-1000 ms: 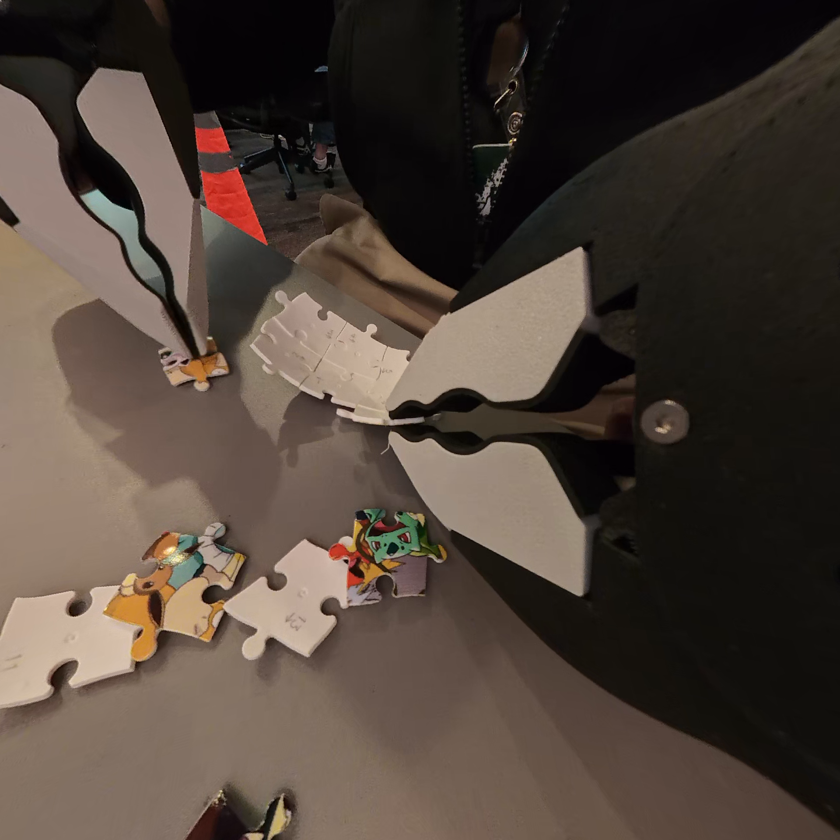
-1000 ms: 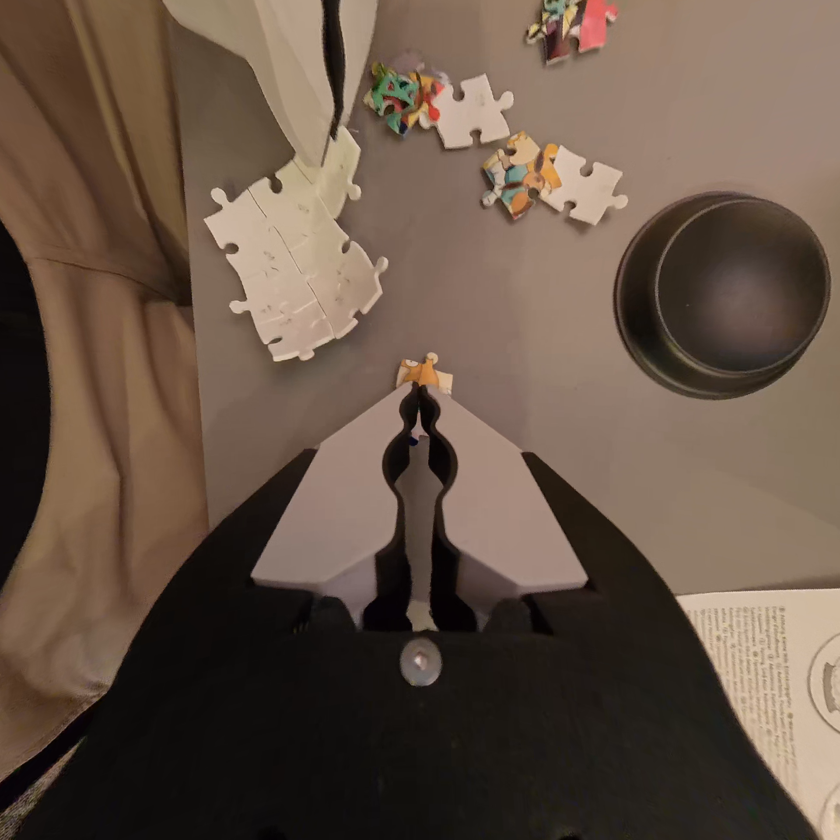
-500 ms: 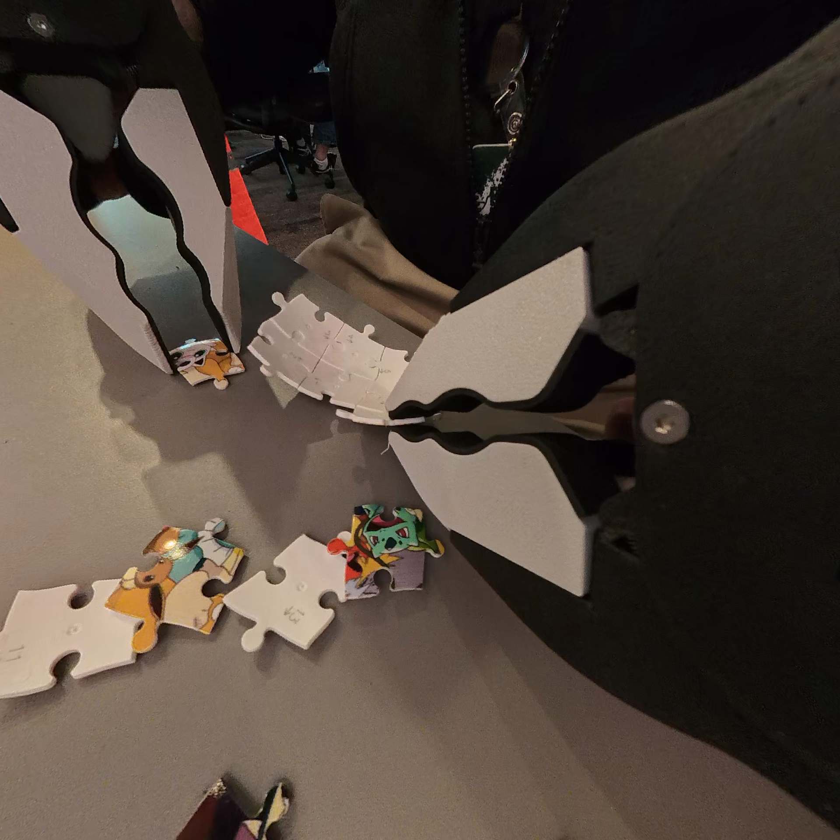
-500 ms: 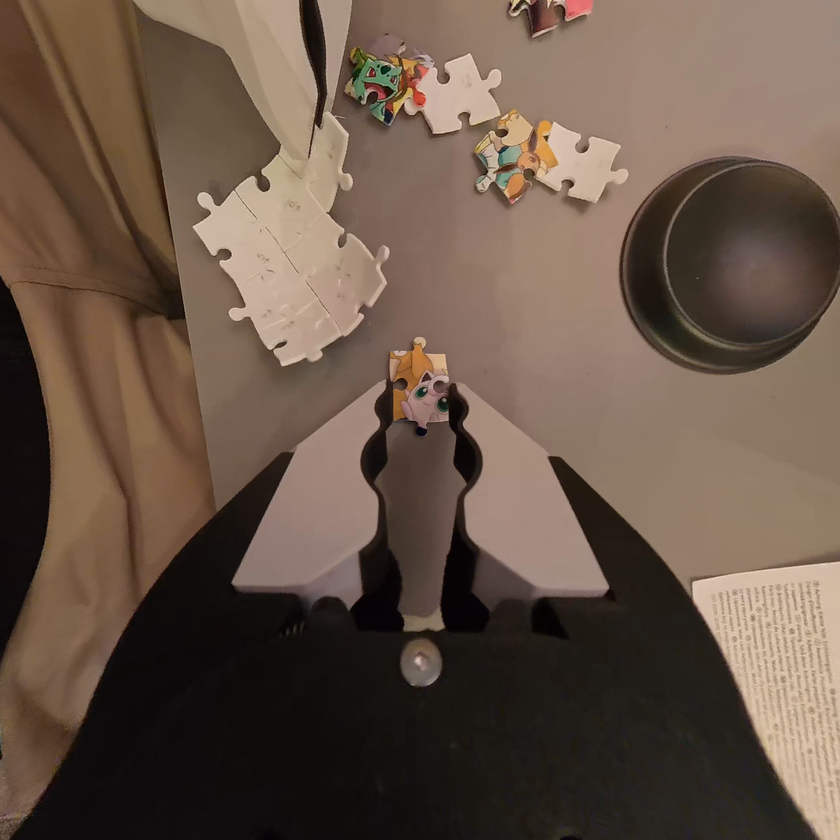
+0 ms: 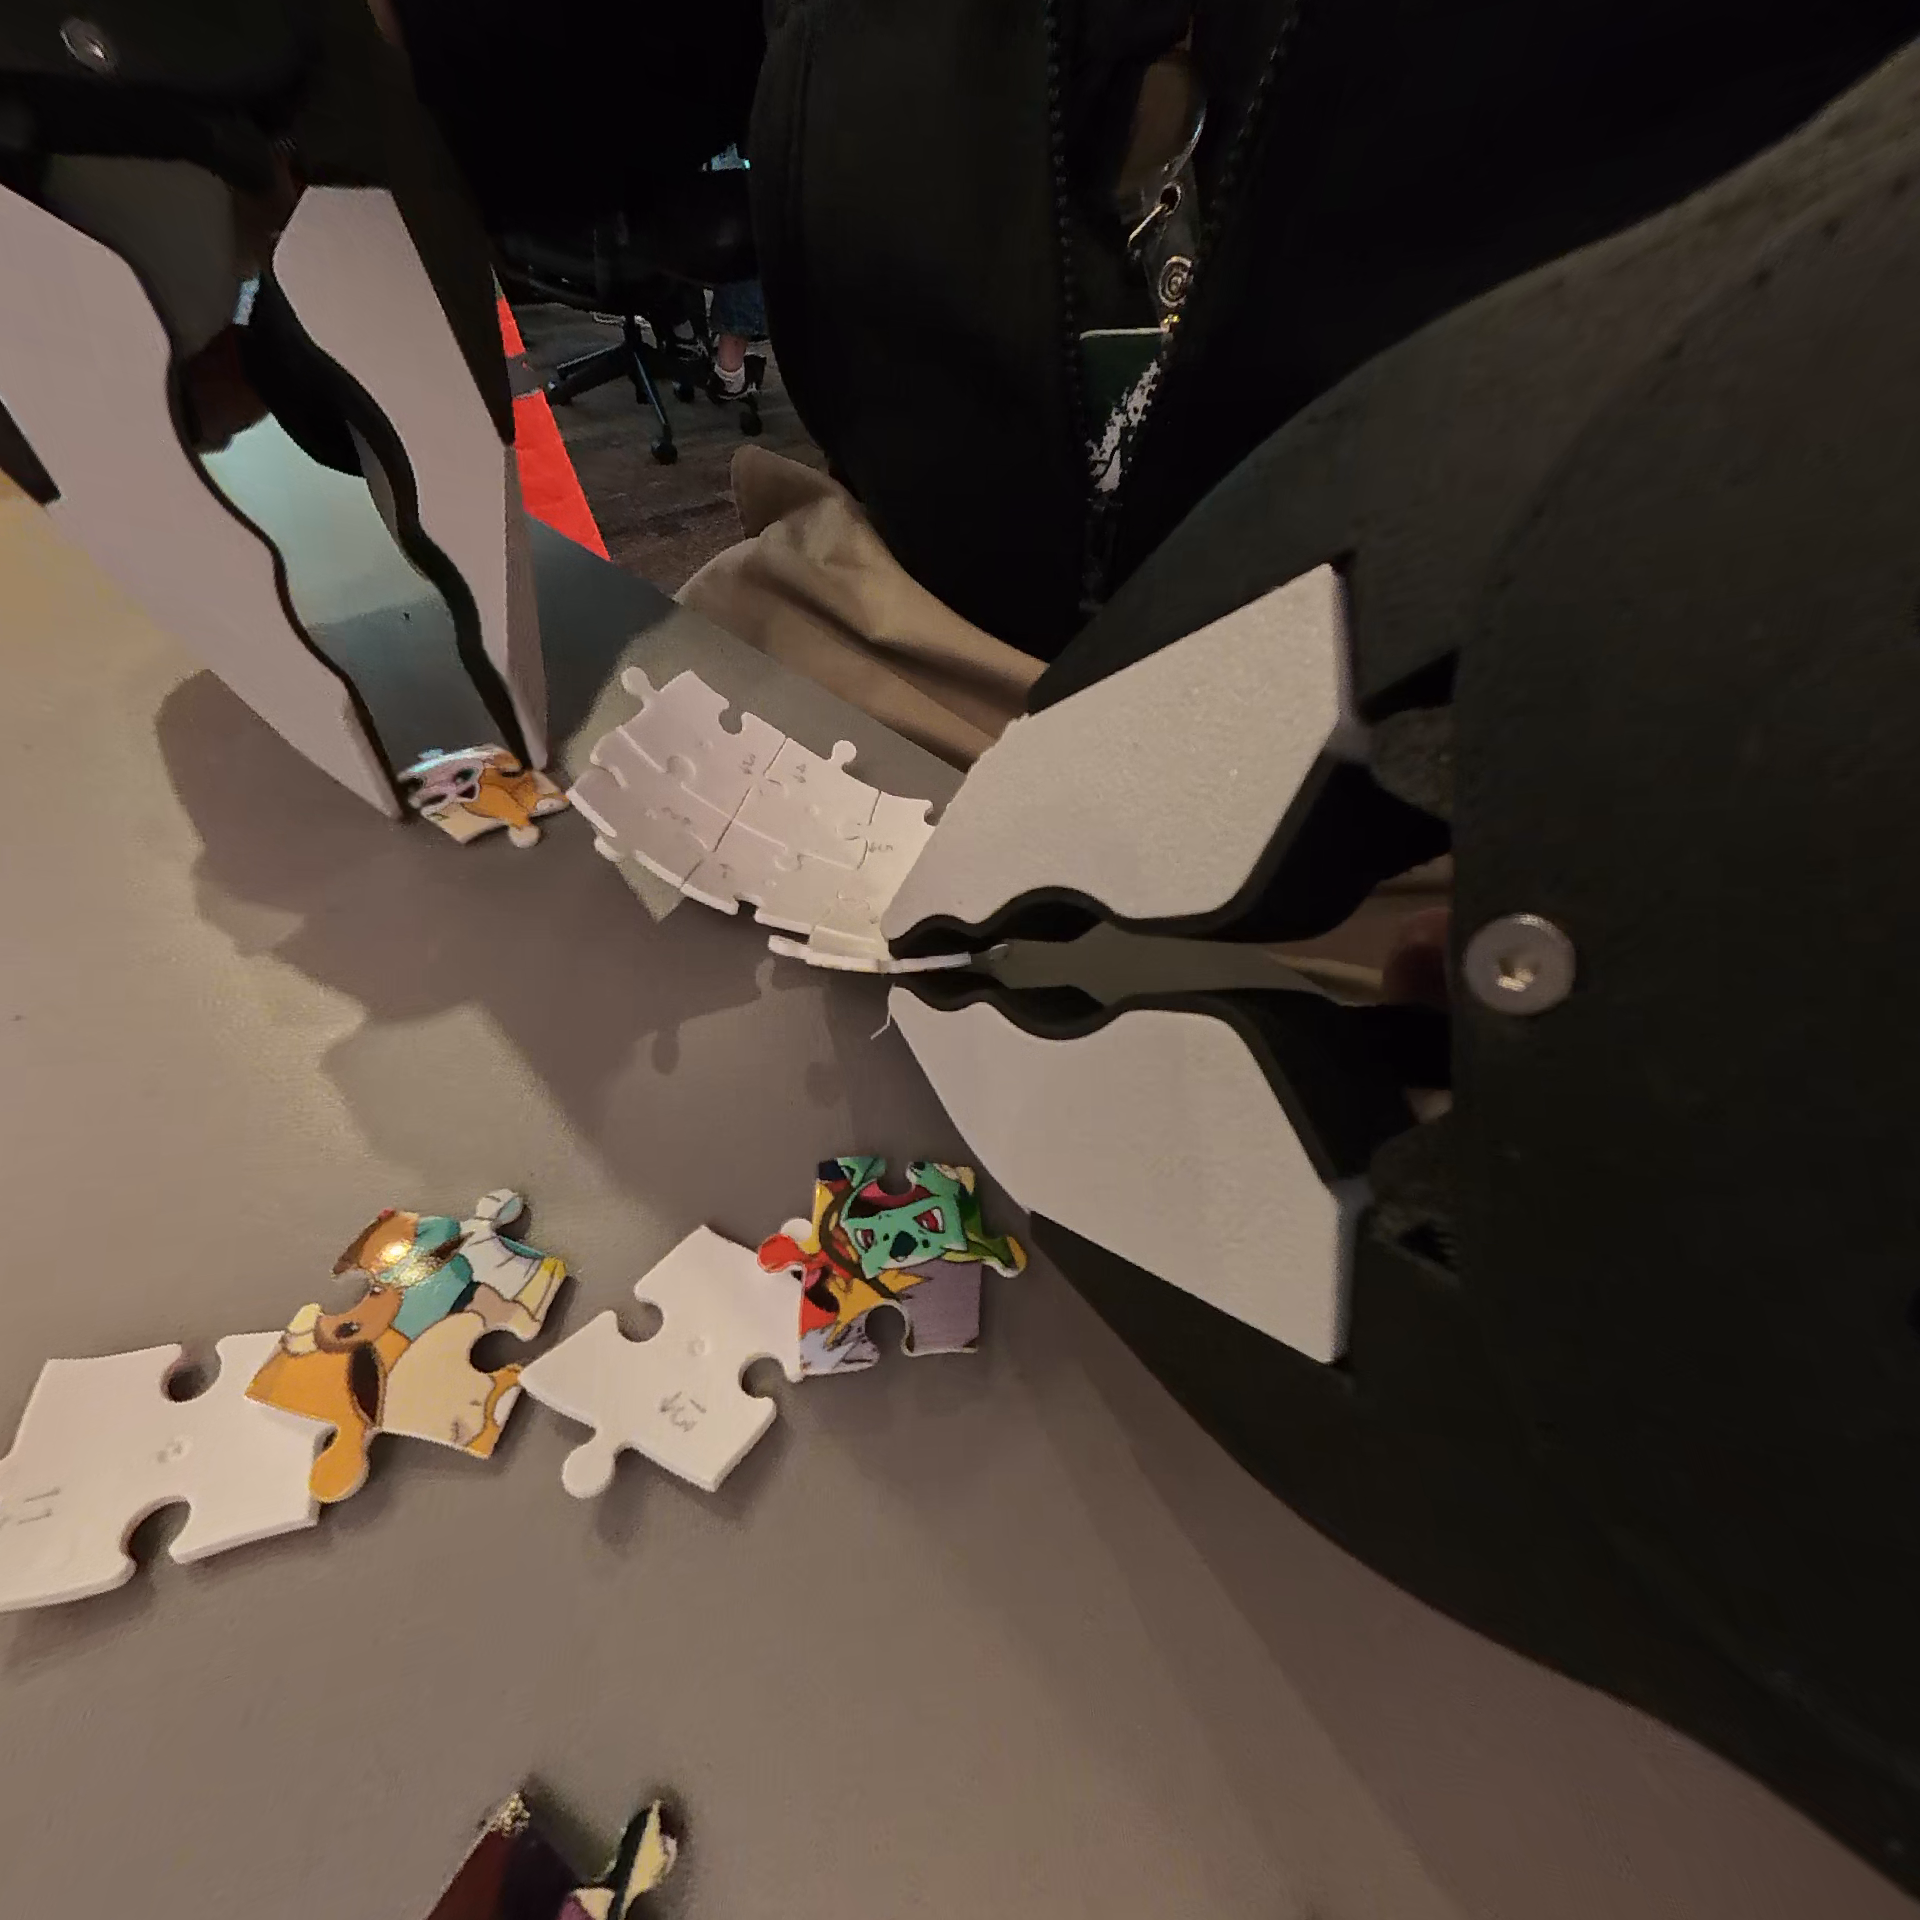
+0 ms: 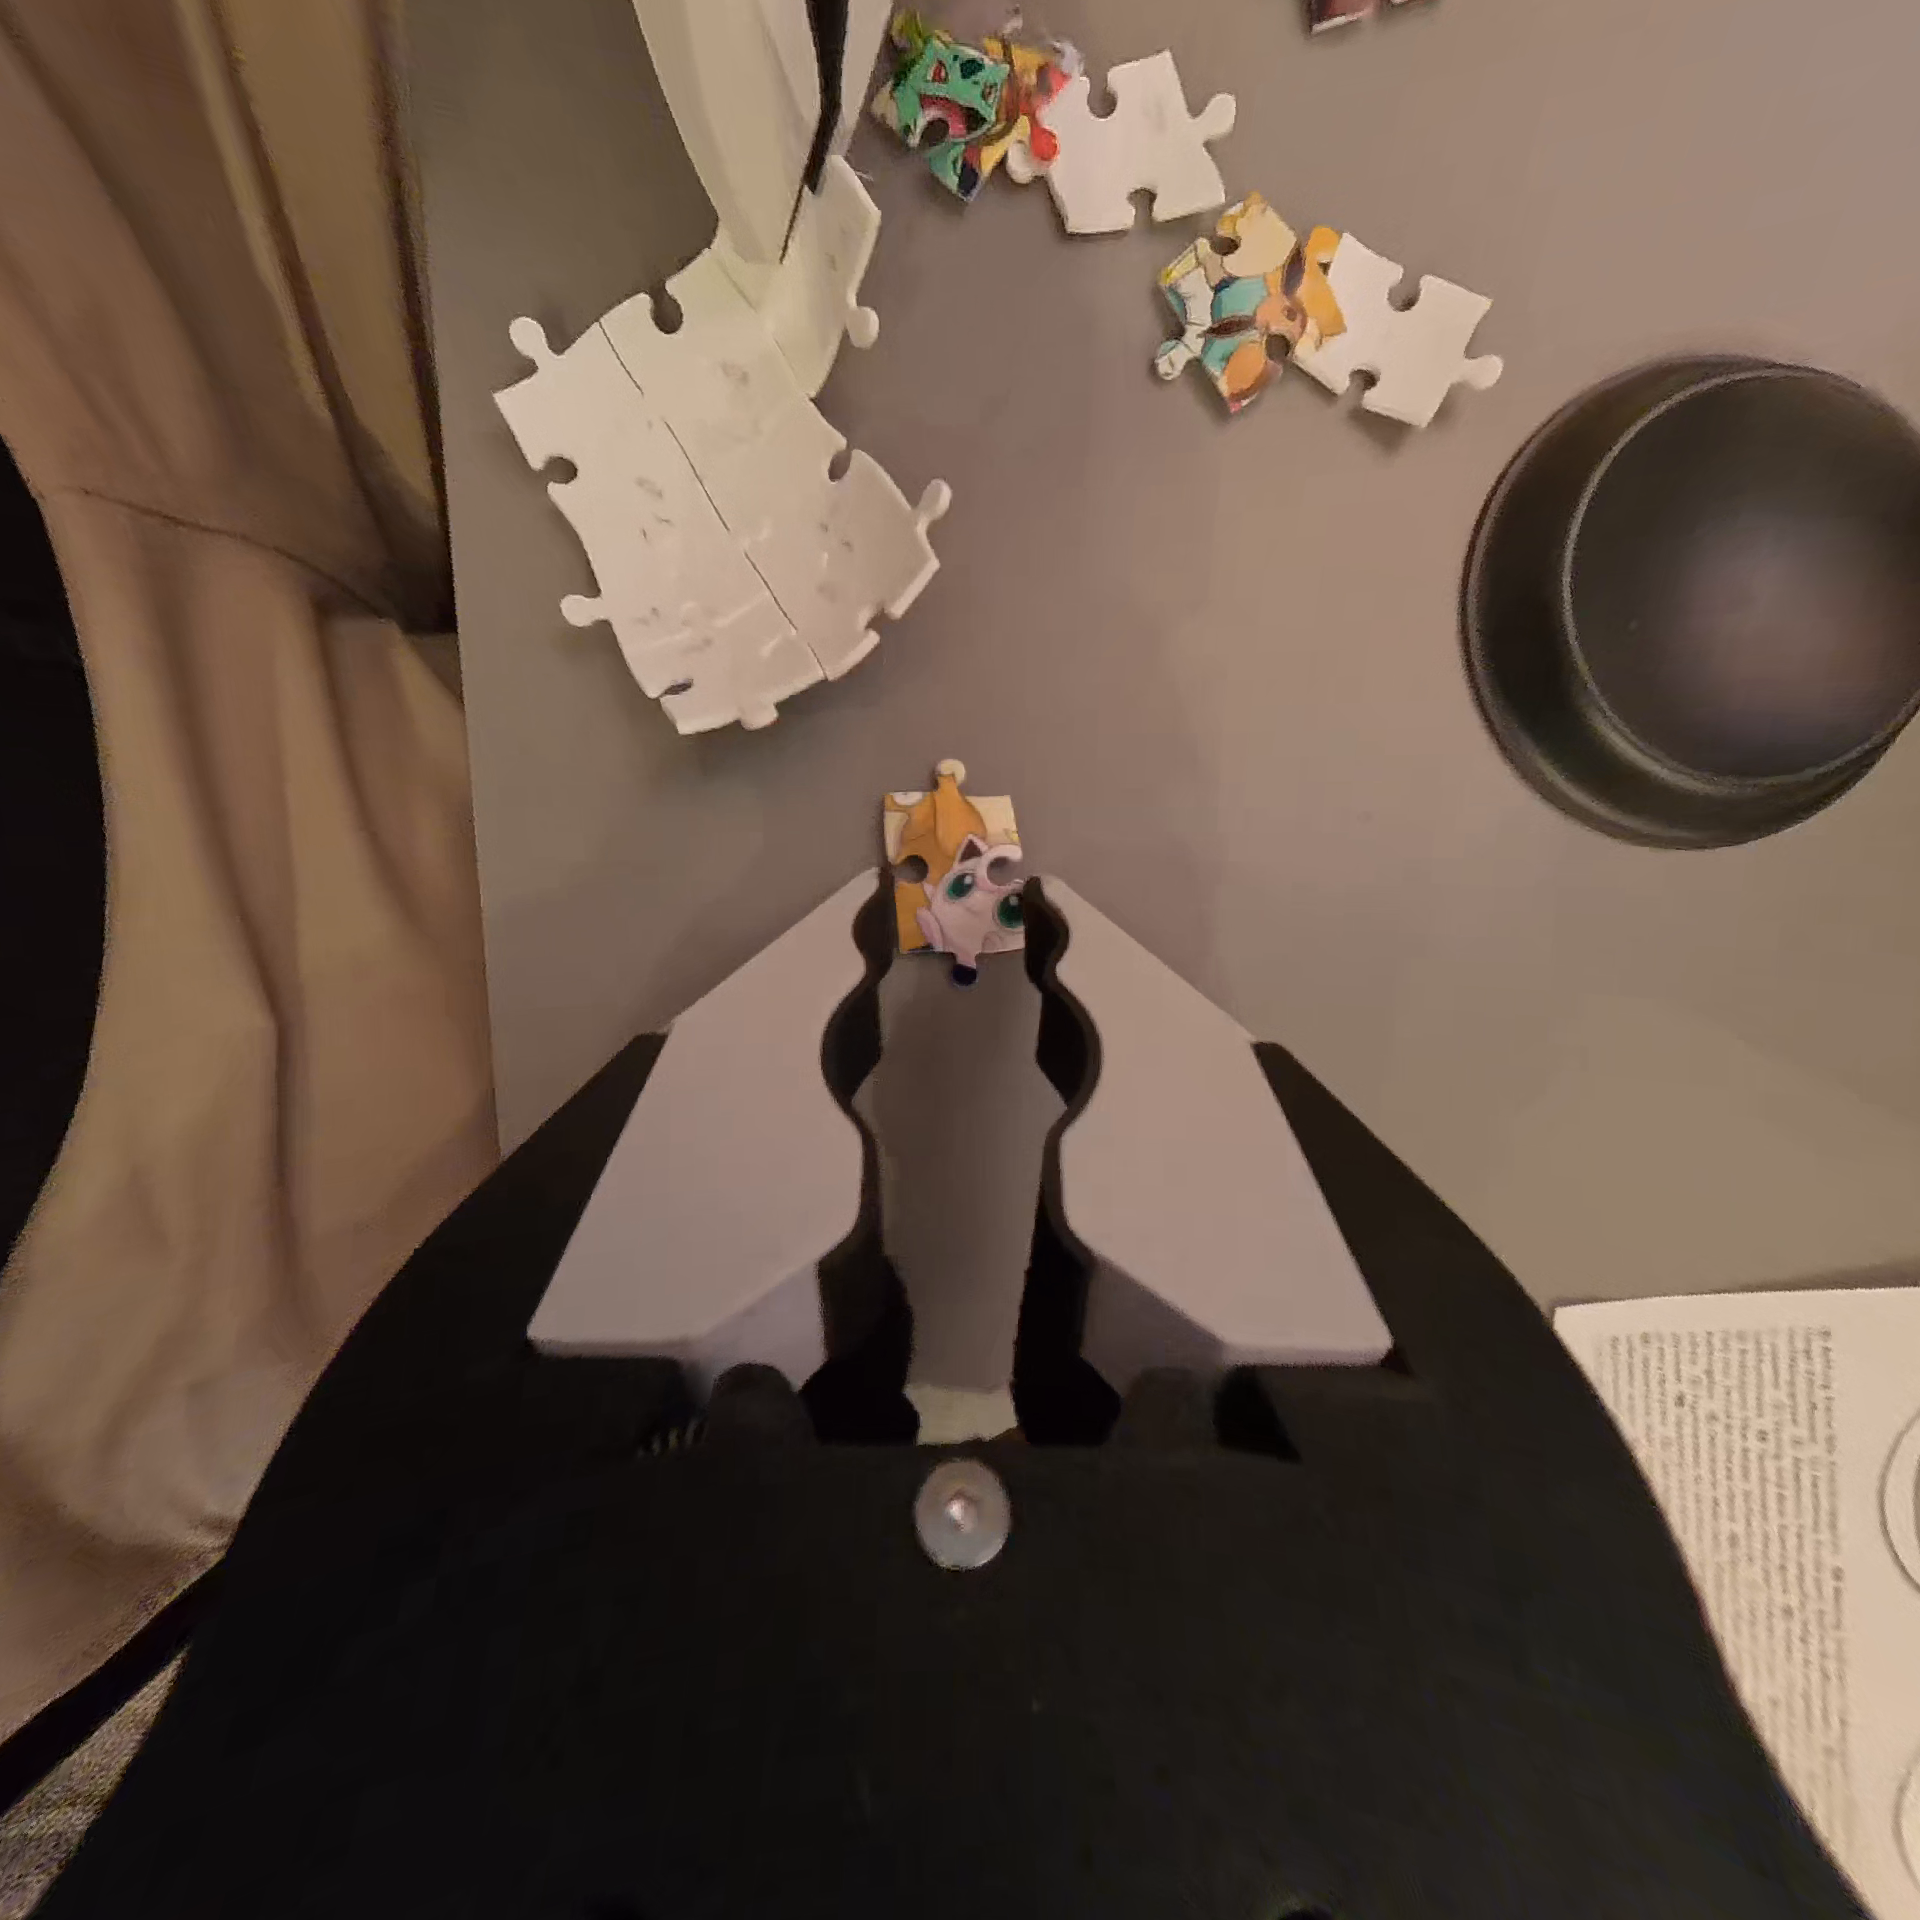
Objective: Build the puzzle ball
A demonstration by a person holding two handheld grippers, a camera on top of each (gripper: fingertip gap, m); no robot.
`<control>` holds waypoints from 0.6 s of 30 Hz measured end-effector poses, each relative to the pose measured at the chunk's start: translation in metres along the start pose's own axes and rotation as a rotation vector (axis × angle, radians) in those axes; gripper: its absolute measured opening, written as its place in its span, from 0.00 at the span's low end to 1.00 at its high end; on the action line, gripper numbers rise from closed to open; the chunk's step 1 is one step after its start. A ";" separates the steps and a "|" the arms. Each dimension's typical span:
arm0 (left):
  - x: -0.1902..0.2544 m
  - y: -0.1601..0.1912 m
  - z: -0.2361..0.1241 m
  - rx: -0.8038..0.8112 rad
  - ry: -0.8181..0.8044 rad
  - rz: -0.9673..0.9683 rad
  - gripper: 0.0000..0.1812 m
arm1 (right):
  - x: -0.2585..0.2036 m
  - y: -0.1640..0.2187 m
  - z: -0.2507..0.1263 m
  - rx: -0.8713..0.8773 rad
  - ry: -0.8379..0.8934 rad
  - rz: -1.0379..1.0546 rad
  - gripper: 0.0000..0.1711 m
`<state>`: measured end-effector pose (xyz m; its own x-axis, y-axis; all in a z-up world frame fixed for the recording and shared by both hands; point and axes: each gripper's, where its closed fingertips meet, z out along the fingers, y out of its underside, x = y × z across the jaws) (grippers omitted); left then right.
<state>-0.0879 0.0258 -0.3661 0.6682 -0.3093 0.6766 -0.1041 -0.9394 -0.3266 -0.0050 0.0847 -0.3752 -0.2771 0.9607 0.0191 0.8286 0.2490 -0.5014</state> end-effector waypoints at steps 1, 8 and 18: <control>0.000 0.000 0.000 0.000 0.000 0.000 0.01 | 0.000 -0.001 0.000 0.006 0.000 -0.007 0.14; 0.000 0.000 -0.001 0.004 -0.002 0.000 0.01 | 0.002 0.000 -0.001 0.051 0.019 0.011 0.13; -0.001 -0.004 0.000 0.001 -0.011 0.005 0.01 | 0.033 0.001 -0.021 -0.060 0.345 -0.278 0.13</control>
<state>-0.0879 0.0300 -0.3649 0.6759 -0.3121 0.6677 -0.1065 -0.9377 -0.3306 -0.0032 0.1195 -0.3573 -0.3232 0.8387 0.4384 0.7755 0.5002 -0.3852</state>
